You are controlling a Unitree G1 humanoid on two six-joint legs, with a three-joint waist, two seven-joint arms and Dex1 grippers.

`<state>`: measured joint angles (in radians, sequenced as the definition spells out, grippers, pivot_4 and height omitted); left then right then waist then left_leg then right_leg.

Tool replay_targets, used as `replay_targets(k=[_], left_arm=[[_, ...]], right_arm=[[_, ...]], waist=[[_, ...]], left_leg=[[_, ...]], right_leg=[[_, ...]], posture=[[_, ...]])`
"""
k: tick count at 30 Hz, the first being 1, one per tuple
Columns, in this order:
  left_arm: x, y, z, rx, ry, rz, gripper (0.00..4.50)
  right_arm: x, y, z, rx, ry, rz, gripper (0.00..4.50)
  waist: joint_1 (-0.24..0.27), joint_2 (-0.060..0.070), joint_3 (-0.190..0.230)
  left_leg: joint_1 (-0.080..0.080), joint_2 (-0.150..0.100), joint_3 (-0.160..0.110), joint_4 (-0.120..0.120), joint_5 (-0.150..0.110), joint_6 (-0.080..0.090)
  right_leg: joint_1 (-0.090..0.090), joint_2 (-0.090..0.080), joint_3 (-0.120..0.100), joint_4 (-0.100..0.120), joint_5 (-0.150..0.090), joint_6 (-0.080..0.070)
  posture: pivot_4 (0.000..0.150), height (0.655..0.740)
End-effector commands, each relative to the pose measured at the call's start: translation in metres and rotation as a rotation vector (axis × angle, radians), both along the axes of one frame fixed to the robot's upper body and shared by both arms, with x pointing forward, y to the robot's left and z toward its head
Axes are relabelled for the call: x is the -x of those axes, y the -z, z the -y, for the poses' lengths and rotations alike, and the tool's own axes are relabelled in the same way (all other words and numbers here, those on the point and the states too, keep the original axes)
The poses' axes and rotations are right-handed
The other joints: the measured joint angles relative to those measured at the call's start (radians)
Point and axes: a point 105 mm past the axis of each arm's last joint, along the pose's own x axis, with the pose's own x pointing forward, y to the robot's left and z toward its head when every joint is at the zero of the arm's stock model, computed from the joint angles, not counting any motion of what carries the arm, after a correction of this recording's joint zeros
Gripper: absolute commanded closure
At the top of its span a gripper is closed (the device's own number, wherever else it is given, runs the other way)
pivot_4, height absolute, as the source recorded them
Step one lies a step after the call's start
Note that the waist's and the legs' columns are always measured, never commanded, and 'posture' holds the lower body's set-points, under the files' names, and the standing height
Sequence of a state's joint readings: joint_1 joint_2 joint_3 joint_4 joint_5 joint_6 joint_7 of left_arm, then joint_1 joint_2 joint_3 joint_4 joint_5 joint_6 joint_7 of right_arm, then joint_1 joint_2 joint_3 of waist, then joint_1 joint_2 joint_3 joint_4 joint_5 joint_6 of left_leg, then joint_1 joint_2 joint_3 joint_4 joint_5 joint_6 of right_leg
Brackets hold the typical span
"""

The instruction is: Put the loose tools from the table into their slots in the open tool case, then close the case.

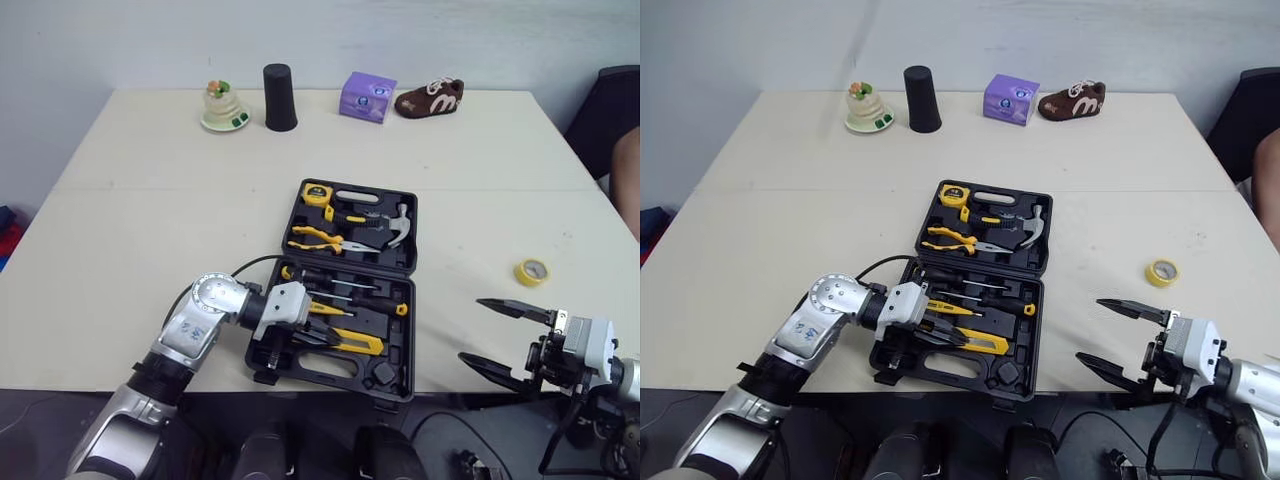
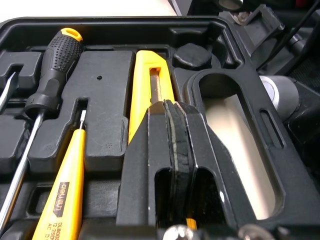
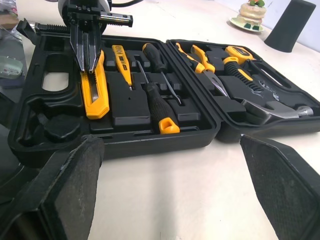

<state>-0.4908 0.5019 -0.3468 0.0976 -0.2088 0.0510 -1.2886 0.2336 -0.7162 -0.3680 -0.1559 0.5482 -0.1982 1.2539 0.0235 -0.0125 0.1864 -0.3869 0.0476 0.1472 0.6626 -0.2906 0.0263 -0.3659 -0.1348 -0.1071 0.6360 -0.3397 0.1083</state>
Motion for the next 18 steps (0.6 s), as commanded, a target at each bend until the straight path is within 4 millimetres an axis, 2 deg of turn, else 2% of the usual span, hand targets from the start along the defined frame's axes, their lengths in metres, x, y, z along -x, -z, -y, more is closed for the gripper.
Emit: replay_targets(k=[1, 4, 7, 12, 15, 18], left_arm=[[-0.01, 0.039, -0.016, -0.148, -0.153, -0.126, 4.46], [-0.016, 0.049, -0.018, -0.189, -0.259, -0.203, 4.46], [-0.007, 0.061, -0.024, -0.266, -0.262, -0.247, 4.46], [0.0, 0.067, -0.025, -0.265, -0.284, -0.258, 4.46], [0.005, 0.053, -0.018, -0.173, -0.209, -0.207, 4.46], [0.0, 0.033, -0.012, -0.066, -0.168, -0.08, 4.46]], right_arm=[[0.002, -0.005, 0.0, -0.001, -0.002, 0.033, 0.0], [0.001, -0.006, -0.002, -0.007, -0.004, 0.033, 0.0], [0.001, -0.007, -0.003, -0.011, -0.005, 0.032, 0.0], [0.001, -0.008, -0.005, -0.017, -0.004, 0.032, 0.0], [-0.001, -0.009, -0.007, -0.02, -0.001, 0.033, 0.0], [-0.002, -0.008, -0.005, -0.022, 0.016, 0.019, 0.0]], waist=[[0.0, 0.003, -0.004], [0.003, 0.01, -0.01], [0.001, 0.01, -0.012], [-0.001, 0.015, -0.02], [-0.002, 0.017, -0.022], [-0.003, 0.019, -0.023]], left_leg=[[0.001, 0.0, 0.0, 0.0, -0.001, 0.001], [0.006, 0.0, -0.003, 0.0, -0.004, 0.004], [0.01, 0.001, -0.002, -0.001, -0.006, 0.006], [0.02, 0.001, -0.002, -0.009, -0.009, 0.0], [0.02, 0.001, -0.001, -0.01, -0.009, 0.0], [0.02, 0.001, -0.001, -0.012, -0.009, -0.001]], right_leg=[[0.001, 0.0, 0.001, 0.0, 0.0, 0.0], [0.009, -0.001, 0.0, -0.004, 0.0, 0.0], [0.013, -0.006, 0.0, -0.005, 0.0, 0.0], [0.021, -0.007, 0.0, -0.012, 0.0, 0.0], [0.021, -0.007, 0.0, -0.013, 0.0, 0.0], [0.02, -0.007, 0.0, -0.013, 0.0, -0.001]], posture=[[0.15, 0.74], [0.15, 0.74], [0.15, 0.74], [0.15, 0.74], [0.15, 0.74], [0.15, 0.74]])
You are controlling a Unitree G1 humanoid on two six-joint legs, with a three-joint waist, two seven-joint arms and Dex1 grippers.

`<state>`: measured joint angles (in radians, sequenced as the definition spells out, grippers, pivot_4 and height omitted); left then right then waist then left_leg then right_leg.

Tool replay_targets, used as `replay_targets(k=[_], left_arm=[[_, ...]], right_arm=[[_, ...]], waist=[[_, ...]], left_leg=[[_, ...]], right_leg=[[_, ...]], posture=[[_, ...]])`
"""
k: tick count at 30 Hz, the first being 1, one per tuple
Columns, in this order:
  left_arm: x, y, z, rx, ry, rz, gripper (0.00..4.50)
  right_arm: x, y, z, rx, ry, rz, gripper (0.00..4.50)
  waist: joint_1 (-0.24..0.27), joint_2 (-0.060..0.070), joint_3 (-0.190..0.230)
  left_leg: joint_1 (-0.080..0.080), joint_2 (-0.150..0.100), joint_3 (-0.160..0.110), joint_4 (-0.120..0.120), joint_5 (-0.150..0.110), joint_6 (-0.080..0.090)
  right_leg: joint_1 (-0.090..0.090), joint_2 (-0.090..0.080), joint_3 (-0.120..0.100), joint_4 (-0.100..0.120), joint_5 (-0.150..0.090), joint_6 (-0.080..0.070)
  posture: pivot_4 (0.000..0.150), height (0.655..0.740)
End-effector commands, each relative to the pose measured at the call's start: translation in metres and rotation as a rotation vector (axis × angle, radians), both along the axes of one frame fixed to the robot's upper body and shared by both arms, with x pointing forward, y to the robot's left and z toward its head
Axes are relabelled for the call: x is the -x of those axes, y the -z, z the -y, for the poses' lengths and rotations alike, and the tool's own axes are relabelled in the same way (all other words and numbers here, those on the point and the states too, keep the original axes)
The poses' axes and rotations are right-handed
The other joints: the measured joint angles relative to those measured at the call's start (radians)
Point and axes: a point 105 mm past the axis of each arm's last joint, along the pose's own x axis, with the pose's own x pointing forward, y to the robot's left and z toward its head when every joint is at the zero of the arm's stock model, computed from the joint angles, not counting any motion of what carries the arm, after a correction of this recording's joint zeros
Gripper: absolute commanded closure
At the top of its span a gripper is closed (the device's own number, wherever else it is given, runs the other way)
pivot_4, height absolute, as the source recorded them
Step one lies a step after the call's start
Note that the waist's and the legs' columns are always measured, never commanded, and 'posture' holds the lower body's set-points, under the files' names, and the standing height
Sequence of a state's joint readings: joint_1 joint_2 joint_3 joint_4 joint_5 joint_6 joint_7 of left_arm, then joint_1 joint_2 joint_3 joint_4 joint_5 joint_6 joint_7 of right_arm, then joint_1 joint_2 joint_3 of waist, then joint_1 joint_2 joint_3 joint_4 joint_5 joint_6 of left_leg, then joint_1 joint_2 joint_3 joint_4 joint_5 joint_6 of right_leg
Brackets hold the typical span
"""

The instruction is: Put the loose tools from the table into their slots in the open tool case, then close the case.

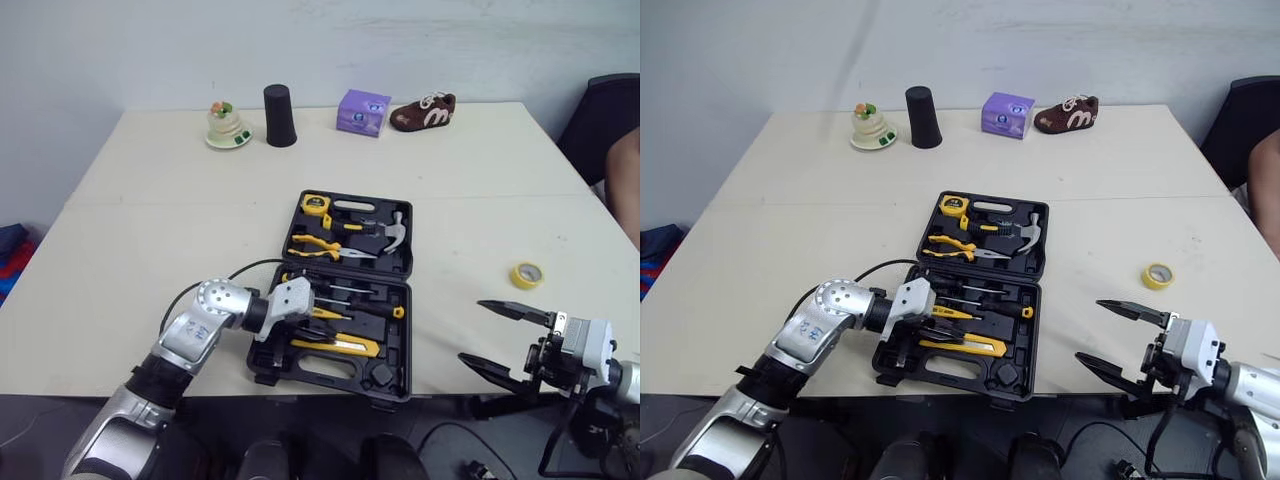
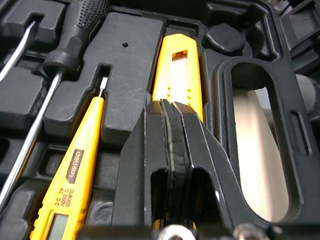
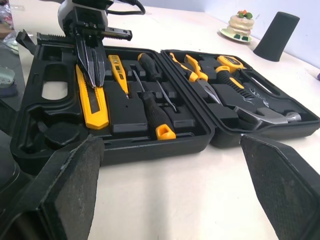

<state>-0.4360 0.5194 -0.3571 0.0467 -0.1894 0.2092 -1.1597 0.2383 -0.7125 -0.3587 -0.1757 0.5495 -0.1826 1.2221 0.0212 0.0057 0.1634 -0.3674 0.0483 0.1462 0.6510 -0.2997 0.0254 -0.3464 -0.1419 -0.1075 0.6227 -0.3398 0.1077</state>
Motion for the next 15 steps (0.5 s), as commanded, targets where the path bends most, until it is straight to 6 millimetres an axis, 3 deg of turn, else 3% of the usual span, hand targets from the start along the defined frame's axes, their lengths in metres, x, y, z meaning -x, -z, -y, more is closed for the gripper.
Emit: replay_targets(k=[1, 3, 4, 5, 6, 8, 11, 12, 14, 15], left_arm=[[0.002, 0.011, -0.006, -0.004, 0.013, 0.057, 4.46], [-0.003, 0.0, -0.006, 0.037, 0.012, 0.133, 4.46], [-0.007, -0.018, -0.007, 0.109, -0.008, 0.177, 4.46], [-0.012, -0.043, -0.012, 0.193, -0.039, 0.26, 4.0], [-0.013, -0.06, -0.017, 0.249, -0.06, 0.318, 3.86], [-0.018, -0.08, -0.033, 0.315, -0.152, 0.366, 2.97], [-0.028, -0.091, -0.069, 0.363, -0.352, 0.377, 1.86], [-0.031, -0.088, -0.088, 0.352, -0.428, 0.373, 1.47], [-0.032, -0.085, -0.106, 0.333, -0.498, 0.367, 0.57], [-0.034, -0.078, -0.134, 0.299, -0.602, 0.379, 0.22]], right_arm=[[-0.001, -0.008, -0.002, -0.007, 0.007, 0.019, 0.0], [-0.004, -0.009, 0.002, -0.022, 0.051, 0.01, 0.0], [-0.007, -0.014, 0.013, -0.036, 0.112, 0.016, 0.0], [-0.009, -0.018, 0.036, -0.042, 0.22, 0.029, 0.0], [-0.009, -0.022, 0.052, -0.047, 0.294, 0.041, 0.0], [-0.005, -0.023, 0.082, -0.043, 0.418, 0.05, 0.0], [0.005, -0.018, 0.117, -0.021, 0.571, 0.067, 0.0], [0.009, -0.016, 0.136, -0.02, 0.674, 0.073, 0.0], [0.015, -0.013, 0.155, -0.019, 0.781, 0.081, 0.0], [0.023, -0.009, 0.17, -0.014, 0.857, 0.081, 0.0]], waist=[[0.0, 0.001, 0.0], [0.001, 0.0, 0.001], [0.001, -0.003, 0.002], [0.001, -0.004, 0.004], [0.001, -0.006, 0.005], [0.001, -0.009, 0.008], [0.0, -0.009, 0.008], [-0.001, -0.009, 0.008], [-0.004, -0.009, 0.009], [-0.005, -0.01, 0.009]], left_leg=[[0.0, 0.0, 0.0, -0.001, 0.0, 0.0], [-0.002, 0.0, 0.0, -0.001, 0.003, 0.003], [-0.004, 0.0, 0.0, -0.002, 0.004, 0.002], [-0.006, 0.0, 0.0, -0.001, 0.004, 0.002], [-0.009, 0.0, 0.001, -0.001, 0.004, 0.003], [-0.013, -0.001, 0.001, -0.001, 0.007, 0.001], [-0.016, -0.002, 0.001, -0.001, 0.007, 0.0], [-0.016, -0.001, 0.001, -0.001, 0.007, 0.001], [-0.016, -0.002, 0.001, -0.002, 0.007, 0.0], [-0.016, -0.002, 0.002, -0.002, 0.007, 0.0]], right_leg=[[-0.001, 0.0, 0.0, 0.0, 0.0, 0.0], [-0.003, 0.0, 0.0, 0.0, 0.0, -0.001], [-0.005, 0.0, -0.001, 0.0, 0.0, -0.001], [-0.006, 0.0, -0.001, 0.001, 0.0, -0.001], [-0.01, -0.001, 0.0, 0.001, 0.0, -0.001], [-0.014, -0.002, -0.001, 0.002, 0.0, -0.001], [-0.014, -0.002, -0.003, -0.001, 0.0, 0.0], [-0.014, -0.002, -0.004, -0.001, 0.0, 0.0], [-0.015, -0.001, -0.004, -0.002, 0.0, 0.0], [-0.015, -0.001, -0.004, -0.002, 0.0, 0.0]], posture=[[0.15, 0.74], [0.15, 0.74], [0.15, 0.74], [0.15, 0.74], [0.15, 0.74], [0.15, 0.74], [0.15, 0.74], [0.15, 0.74], [0.15, 0.74], [0.15, 0.74]])
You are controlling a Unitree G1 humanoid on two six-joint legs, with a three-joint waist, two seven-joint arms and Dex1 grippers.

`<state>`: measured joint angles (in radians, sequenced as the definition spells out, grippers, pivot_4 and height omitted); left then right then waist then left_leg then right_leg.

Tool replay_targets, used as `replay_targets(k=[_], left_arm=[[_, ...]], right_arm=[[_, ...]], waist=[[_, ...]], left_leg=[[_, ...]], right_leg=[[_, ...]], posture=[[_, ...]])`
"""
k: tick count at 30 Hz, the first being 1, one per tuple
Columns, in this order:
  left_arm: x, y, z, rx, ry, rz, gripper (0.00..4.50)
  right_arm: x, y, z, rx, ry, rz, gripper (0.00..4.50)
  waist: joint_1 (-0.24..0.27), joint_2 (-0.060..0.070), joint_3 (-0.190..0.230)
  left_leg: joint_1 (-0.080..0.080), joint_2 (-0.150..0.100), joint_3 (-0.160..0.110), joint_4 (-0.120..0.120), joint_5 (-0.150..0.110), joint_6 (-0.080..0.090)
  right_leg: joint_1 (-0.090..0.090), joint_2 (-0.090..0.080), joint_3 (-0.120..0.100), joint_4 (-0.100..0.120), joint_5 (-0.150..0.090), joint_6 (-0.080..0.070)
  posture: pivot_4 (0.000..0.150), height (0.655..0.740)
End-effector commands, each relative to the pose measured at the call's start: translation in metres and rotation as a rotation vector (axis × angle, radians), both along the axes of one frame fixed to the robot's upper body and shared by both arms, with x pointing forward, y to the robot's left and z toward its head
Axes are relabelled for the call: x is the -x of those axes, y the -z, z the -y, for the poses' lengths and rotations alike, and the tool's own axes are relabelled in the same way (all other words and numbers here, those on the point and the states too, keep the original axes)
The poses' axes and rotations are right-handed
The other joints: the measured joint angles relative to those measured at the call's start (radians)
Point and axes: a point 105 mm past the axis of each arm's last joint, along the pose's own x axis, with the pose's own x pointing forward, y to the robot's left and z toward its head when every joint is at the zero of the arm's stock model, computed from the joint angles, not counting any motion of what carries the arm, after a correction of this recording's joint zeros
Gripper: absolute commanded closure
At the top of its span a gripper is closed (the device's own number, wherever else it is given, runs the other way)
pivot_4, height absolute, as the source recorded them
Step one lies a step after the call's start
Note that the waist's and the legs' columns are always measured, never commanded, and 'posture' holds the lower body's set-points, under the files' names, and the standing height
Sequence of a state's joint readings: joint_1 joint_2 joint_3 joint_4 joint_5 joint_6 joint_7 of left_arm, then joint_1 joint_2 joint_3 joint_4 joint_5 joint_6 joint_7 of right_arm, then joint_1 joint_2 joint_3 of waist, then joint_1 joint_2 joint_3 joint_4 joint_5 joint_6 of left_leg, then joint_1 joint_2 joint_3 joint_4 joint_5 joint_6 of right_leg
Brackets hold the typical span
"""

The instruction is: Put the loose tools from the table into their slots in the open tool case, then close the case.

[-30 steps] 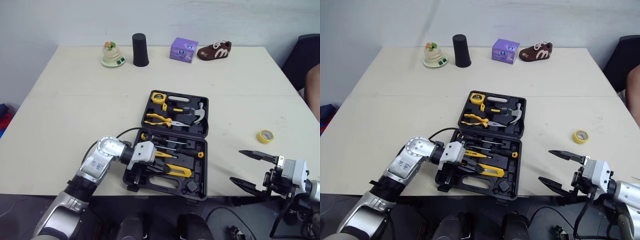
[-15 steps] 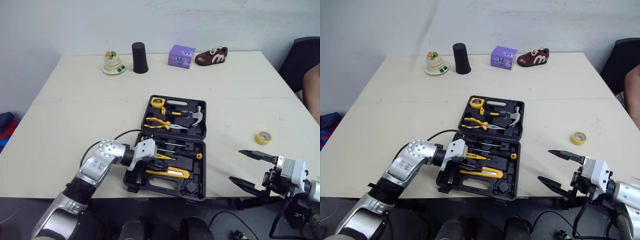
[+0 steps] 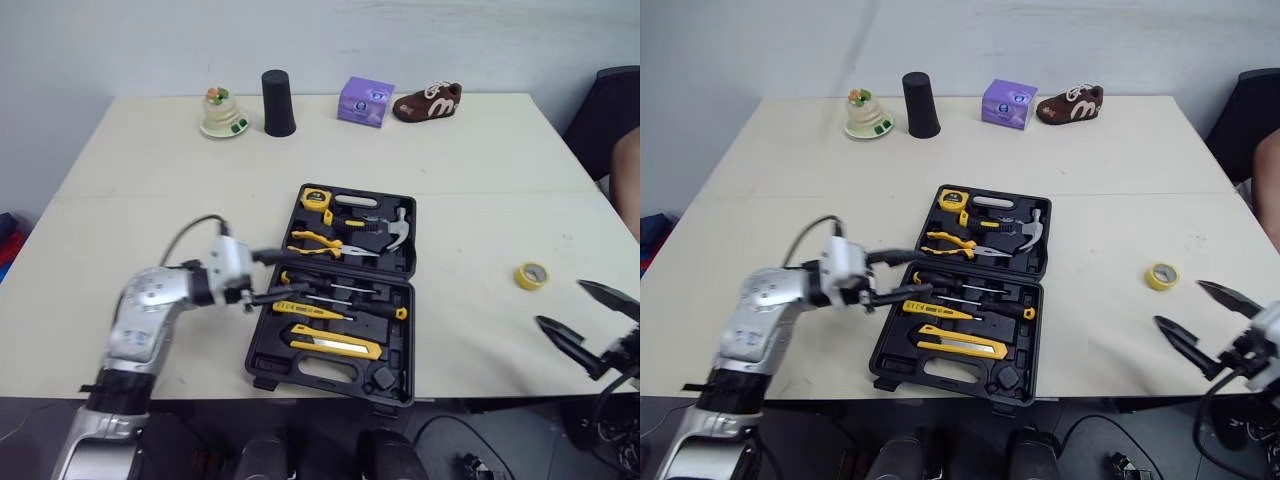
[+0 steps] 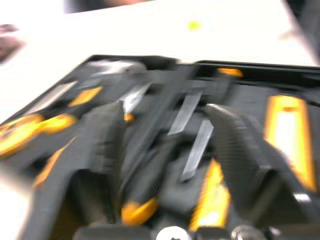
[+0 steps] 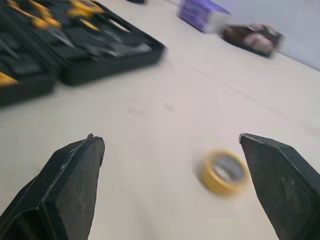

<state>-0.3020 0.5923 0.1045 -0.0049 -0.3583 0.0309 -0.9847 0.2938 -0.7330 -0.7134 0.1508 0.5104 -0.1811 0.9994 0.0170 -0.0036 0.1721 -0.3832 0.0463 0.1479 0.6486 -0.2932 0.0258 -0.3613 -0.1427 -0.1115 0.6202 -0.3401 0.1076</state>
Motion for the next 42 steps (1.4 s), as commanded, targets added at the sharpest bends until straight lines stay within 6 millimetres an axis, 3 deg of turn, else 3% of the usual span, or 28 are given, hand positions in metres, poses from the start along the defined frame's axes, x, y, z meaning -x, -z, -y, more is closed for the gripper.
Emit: replay_targets(k=[1, 2, 4, 7, 12, 16, 19, 22, 25, 27, 35, 42], left_arm=[[-0.003, 0.005, -0.059, 0.002, -0.221, 0.007, 0.1], [0.0, 0.005, -0.096, 0.03, -0.389, 0.014, 0.1], [0.012, 0.006, -0.143, 0.062, -0.608, 0.032, 0.1], [0.03, 0.008, -0.177, 0.114, -0.778, 0.036, 0.1], [0.05, 0.015, -0.216, 0.18, -1.027, 0.0, 0.1], [0.054, 0.015, -0.214, 0.207, -1.045, -0.009, 0.1], [0.051, 0.014, -0.197, 0.2, -0.97, -0.019, 0.1], [0.042, 0.0, -0.165, 0.199, -0.809, -0.002, 0.1], [0.035, -0.013, -0.144, 0.189, -0.698, 0.019, 0.1], [0.029, -0.027, -0.119, 0.184, -0.575, 0.032, 0.1], [0.032, -0.053, -0.037, 0.138, -0.173, 0.015, 0.1], [0.049, -0.07, 0.019, 0.16, 0.111, -0.029, 0.1]], right_arm=[[0.02, 0.0, 0.038, 0.034, 0.201, 0.037, 0.0], [0.032, 0.004, 0.054, 0.037, 0.29, 0.042, 0.0], [0.048, 0.01, 0.073, 0.045, 0.411, 0.043, 0.0], [0.06, 0.023, 0.09, 0.05, 0.544, 0.004, 0.0], [0.065, 0.037, 0.096, 0.059, 0.621, -0.022, 0.0], [0.056, 0.037, 0.091, 0.054, 0.604, -0.005, 0.0], [0.032, 0.033, 0.077, 0.021, 0.529, -0.033, 0.0], [-0.008, 0.01, 0.046, -0.018, 0.344, -0.019, 0.0], [-0.031, -0.009, 0.028, -0.025, 0.214, -0.049, 0.0], [-0.05, -0.029, 0.017, -0.015, 0.102, -0.113, 0.0], [-0.081, -0.056, -0.016, 0.174, -0.248, -0.38, 0.0], [-0.093, -0.052, -0.03, 0.307, -0.393, -0.649, 0.0]], waist=[[-0.006, -0.001, 0.001], [-0.013, -0.001, 0.002], [-0.022, -0.003, 0.003], [-0.025, -0.005, 0.005], [-0.026, -0.005, 0.005], [-0.019, -0.005, 0.005], [-0.022, -0.005, 0.005], [-0.025, -0.005, 0.005], [-0.028, -0.002, 0.005], [-0.028, -0.002, 0.006], [-0.021, -0.002, 0.007], [-0.024, -0.002, 0.008]], left_leg=[[0.0, 0.0, 0.0, 0.0, 0.0, 0.0], [0.0, 0.0, 0.001, 0.0, 0.0, 0.0], [0.0, 0.001, 0.001, -0.002, -0.002, 0.0], [-0.001, 0.003, 0.0, -0.003, -0.003, -0.001], [-0.002, 0.001, 0.001, -0.002, -0.005, -0.003], [-0.004, 0.001, 0.0, -0.003, -0.004, -0.005], [-0.005, 0.001, 0.001, -0.003, -0.004, -0.006], [-0.005, 0.001, 0.002, -0.003, -0.004, -0.006], [-0.006, 0.001, 0.003, -0.002, -0.004, -0.006], [-0.006, 0.001, 0.004, -0.002, -0.001, -0.007], [-0.008, 0.001, 0.006, -0.001, 0.002, -0.003], [-0.007, 0.003, 0.011, 0.001, 0.003, -0.002]], right_leg=[[0.0, 0.001, 0.0, 0.0, 0.0, 0.0], [-0.001, 0.001, 0.0, 0.0, 0.0, 0.0], [-0.002, 0.0, 0.001, 0.0, 0.0, 0.0], [-0.004, 0.0, 0.001, 0.001, -0.001, -0.001], [-0.006, -0.004, 0.002, 0.002, 0.001, 0.0], [-0.009, -0.004, 0.002, 0.002, 0.001, -0.001], [-0.01, -0.003, 0.002, 0.002, 0.001, -0.001], [-0.011, -0.003, 0.004, 0.004, 0.001, -0.001], [-0.012, -0.003, 0.005, 0.005, 0.001, -0.001], [-0.013, -0.002, 0.004, 0.006, 0.001, -0.001], [-0.014, 0.007, 0.002, 0.005, 0.001, -0.001], [-0.015, 0.009, 0.005, 0.005, 0.003, 0.002]], posture=[[0.15, 0.74], [0.15, 0.74], [0.15, 0.74], [0.15, 0.74], [0.15, 0.74], [0.15, 0.74], [0.15, 0.74], [0.15, 0.74], [0.15, 0.74], [0.15, 0.74], [0.15, 0.74], [0.15, 0.74]])
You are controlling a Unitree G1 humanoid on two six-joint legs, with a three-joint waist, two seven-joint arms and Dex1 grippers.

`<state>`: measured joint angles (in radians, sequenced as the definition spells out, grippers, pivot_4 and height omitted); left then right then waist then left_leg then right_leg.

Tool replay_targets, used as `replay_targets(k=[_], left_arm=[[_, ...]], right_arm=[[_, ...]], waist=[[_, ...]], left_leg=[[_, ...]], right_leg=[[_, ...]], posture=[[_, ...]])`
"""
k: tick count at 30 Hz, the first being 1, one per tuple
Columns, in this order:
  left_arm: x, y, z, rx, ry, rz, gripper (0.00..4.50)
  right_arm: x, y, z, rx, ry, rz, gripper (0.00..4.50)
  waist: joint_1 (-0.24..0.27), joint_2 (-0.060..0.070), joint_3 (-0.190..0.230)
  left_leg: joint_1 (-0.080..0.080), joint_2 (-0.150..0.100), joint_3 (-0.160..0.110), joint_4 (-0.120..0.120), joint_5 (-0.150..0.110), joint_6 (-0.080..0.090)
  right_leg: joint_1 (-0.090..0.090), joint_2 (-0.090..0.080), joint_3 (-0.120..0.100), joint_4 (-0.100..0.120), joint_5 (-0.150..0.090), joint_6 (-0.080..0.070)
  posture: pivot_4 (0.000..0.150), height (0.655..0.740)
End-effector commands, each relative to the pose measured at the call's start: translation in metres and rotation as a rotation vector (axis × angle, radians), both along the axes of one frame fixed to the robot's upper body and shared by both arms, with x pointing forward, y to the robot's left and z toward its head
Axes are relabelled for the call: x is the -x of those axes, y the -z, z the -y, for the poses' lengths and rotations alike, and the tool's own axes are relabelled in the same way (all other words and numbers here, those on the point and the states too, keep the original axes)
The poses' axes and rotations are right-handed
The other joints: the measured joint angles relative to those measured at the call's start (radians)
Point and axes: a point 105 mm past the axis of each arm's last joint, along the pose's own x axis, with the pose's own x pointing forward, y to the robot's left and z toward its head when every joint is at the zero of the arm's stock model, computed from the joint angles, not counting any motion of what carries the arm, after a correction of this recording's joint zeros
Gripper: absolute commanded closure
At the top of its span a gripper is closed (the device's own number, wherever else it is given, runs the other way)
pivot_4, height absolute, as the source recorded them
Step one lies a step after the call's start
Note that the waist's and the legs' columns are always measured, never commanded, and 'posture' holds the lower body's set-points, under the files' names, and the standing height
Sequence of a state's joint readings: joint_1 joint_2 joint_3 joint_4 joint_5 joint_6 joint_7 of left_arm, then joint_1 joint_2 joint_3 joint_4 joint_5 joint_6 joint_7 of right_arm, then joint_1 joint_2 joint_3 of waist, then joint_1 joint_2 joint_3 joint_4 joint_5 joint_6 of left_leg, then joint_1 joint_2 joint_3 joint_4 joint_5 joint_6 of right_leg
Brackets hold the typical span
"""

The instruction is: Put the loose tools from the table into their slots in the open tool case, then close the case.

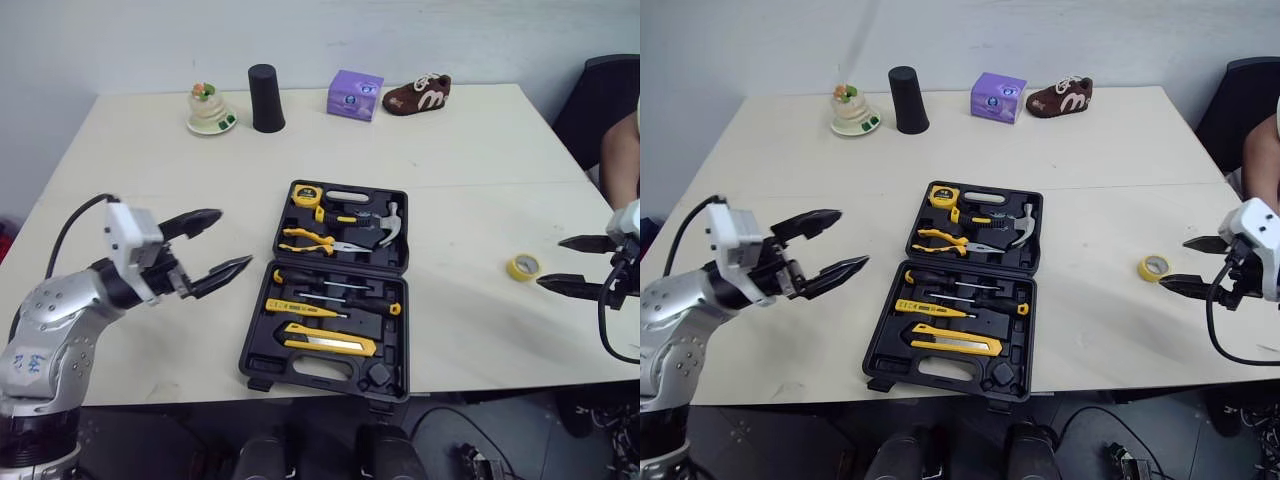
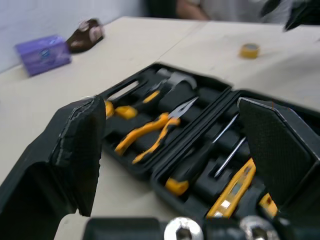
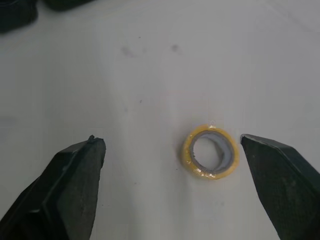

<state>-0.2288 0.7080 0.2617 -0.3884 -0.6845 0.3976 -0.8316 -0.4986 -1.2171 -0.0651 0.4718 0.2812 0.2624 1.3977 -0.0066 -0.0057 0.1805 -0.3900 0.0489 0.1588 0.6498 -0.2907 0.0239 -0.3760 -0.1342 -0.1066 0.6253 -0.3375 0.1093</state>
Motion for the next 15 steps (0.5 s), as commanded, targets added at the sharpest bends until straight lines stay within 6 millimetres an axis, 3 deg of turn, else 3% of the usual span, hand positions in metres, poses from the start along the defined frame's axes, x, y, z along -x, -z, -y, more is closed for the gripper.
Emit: replay_targets(k=[1, 6, 15], left_arm=[[0.016, -0.007, 0.023, 0.011, 0.145, -0.02, 0.1], [0.034, -0.008, 0.051, 0.008, 0.321, -0.087, 0.1], [0.037, -0.002, 0.053, 0.004, 0.305, -0.097, 0.1]], right_arm=[[0.0, 0.003, 0.004, 0.063, -0.015, -0.099, 0.0], [-0.018, 0.015, 0.004, 0.176, -0.029, -0.201, 0.0], [-0.034, 0.017, -0.001, 0.207, -0.066, -0.223, 0.0]], waist=[[0.0, 0.0, 0.0], [-0.008, 0.0, 0.0], [-0.024, 0.0, 0.001]], left_leg=[[0.0, 0.0, 0.0, 0.0, 0.0, 0.0], [0.0, 0.0, 0.002, 0.001, 0.0, -0.001], [0.0, 0.0, 0.002, 0.001, 0.001, -0.002]], right_leg=[[0.0, 0.0, 0.0, 0.0, 0.0, 0.0], [-0.001, 0.001, 0.0, 0.0, -0.001, -0.001], [-0.001, 0.002, 0.001, 0.0, -0.001, -0.001]], posture=[[0.15, 0.74], [0.15, 0.74], [0.15, 0.74]])
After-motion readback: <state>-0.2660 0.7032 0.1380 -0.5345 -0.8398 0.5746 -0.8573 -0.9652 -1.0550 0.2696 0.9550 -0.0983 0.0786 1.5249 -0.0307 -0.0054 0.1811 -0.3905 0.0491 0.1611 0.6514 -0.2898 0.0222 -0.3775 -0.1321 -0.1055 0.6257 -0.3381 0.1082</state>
